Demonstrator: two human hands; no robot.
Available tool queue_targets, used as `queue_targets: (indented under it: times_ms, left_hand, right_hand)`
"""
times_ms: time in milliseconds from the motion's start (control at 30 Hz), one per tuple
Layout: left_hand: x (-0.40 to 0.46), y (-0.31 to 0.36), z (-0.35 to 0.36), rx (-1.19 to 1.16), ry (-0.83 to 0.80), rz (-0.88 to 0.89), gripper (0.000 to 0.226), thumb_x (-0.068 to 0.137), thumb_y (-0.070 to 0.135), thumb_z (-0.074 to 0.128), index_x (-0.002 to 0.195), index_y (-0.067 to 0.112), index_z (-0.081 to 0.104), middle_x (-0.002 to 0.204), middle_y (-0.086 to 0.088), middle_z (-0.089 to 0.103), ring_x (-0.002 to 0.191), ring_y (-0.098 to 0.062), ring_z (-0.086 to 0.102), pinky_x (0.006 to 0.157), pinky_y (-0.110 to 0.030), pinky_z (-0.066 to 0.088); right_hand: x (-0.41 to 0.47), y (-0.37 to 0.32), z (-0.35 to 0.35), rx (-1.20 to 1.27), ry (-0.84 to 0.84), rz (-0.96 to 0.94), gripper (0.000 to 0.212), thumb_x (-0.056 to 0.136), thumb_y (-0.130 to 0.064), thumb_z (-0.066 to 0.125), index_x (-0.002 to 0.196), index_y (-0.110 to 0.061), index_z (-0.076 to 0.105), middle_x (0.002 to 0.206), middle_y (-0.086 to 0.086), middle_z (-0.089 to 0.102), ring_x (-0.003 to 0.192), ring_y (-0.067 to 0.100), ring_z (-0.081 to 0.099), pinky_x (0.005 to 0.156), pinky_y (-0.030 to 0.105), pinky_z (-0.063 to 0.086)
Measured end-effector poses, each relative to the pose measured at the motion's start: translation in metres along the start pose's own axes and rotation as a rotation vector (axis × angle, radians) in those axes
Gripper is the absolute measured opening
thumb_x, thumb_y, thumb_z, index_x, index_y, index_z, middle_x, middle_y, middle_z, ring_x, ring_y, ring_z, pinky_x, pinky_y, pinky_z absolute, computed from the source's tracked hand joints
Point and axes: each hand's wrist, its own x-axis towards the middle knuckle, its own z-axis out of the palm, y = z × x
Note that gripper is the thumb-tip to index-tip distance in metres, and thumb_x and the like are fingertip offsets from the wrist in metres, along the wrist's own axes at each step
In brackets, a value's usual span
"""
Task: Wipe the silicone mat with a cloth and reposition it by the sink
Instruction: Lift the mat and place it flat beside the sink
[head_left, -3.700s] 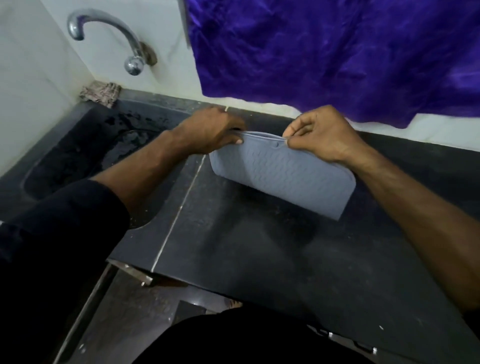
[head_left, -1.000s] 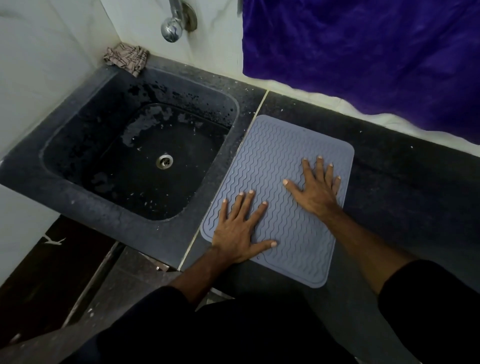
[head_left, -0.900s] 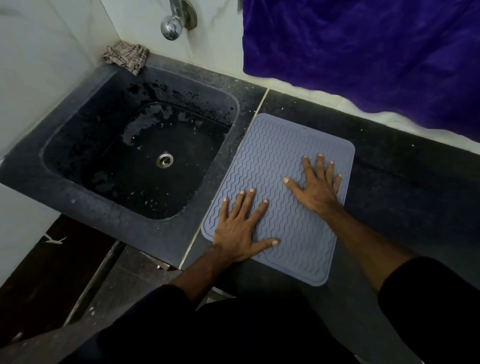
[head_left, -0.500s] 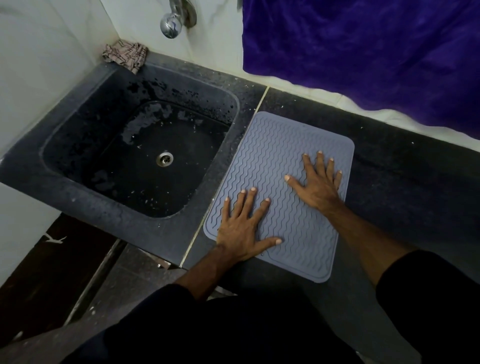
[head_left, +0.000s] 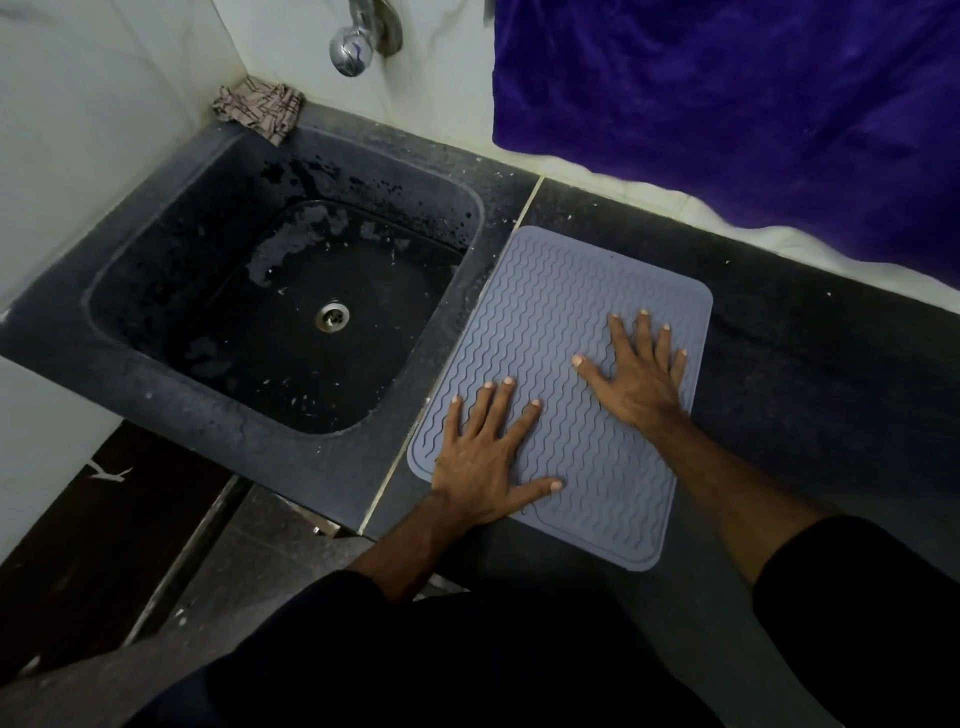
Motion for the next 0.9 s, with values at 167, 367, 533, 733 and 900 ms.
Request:
queue_targets:
  times_ms: [167,367,533,733,900]
  left_hand:
    - [0.0001,-0.0003,-0.0020,0.009,-0.017,0.000,0.100,0.073,0.092,0.019,0.150,0.038,-0.016,0.157,-0.001,-0.028,0.145,-0.024,-0.021,0.114,-0.057,-0.010]
    - [-0.0009,0.0009,-0.0035,0.011,-0.031,0.000,0.100,0.073,0.091,0.018,0.150,0.037,-0.016,0.157,-0.001,-0.029,0.145,-0.023,-0.022,0.114,-0.057,-0.010]
    - [-0.0007,0.0009,-0.0041,0.021,-0.024,-0.003,0.099,0.074,0.091,0.016,0.150,0.038,-0.016,0.157,-0.001,-0.028,0.145,-0.023,-0.022,0.114,-0.057,-0.009]
    - [-0.0008,0.0008,-0.0036,0.020,-0.046,-0.004,0.099,0.073,0.091,0.016,0.150,0.038,-0.017,0.156,0.000,-0.030,0.145,-0.023,-0.023,0.114,-0.058,-0.008]
    - [-0.0016,0.0013,-0.0085,-0.006,-0.068,0.003,0.100,0.073,0.091,0.015,0.149,0.037,-0.021,0.155,0.001,-0.032,0.144,-0.022,-0.026,0.114,-0.057,-0.009]
  right_hand:
    - [-0.0010,-0.0001,-0.0001,0.004,0.002,-0.003,0.087,0.080,-0.080,0.022,0.148,-0.036,-0.010,0.158,0.000,-0.019,0.144,0.028,-0.021,0.115,0.052,-0.013]
    - [0.0008,0.0018,0.0025,-0.004,0.000,0.006,0.088,0.078,-0.083,0.019,0.147,-0.037,-0.011,0.158,-0.001,-0.019,0.144,0.028,-0.021,0.115,0.052,-0.013]
    - [0.0005,0.0013,0.0022,-0.007,0.011,0.003,0.087,0.079,-0.082,0.020,0.148,-0.037,-0.010,0.159,-0.001,-0.018,0.144,0.028,-0.020,0.115,0.052,-0.012]
    - [-0.0015,0.0000,0.0003,-0.002,0.003,0.006,0.087,0.080,-0.081,0.021,0.148,-0.036,-0.010,0.158,0.000,-0.020,0.144,0.028,-0.022,0.115,0.052,-0.013]
    - [-0.0041,-0.0009,-0.0057,0.053,-0.025,-0.001,0.089,0.077,-0.084,0.018,0.148,-0.037,-0.010,0.158,-0.001,-0.021,0.143,0.027,-0.022,0.115,0.053,-0.013]
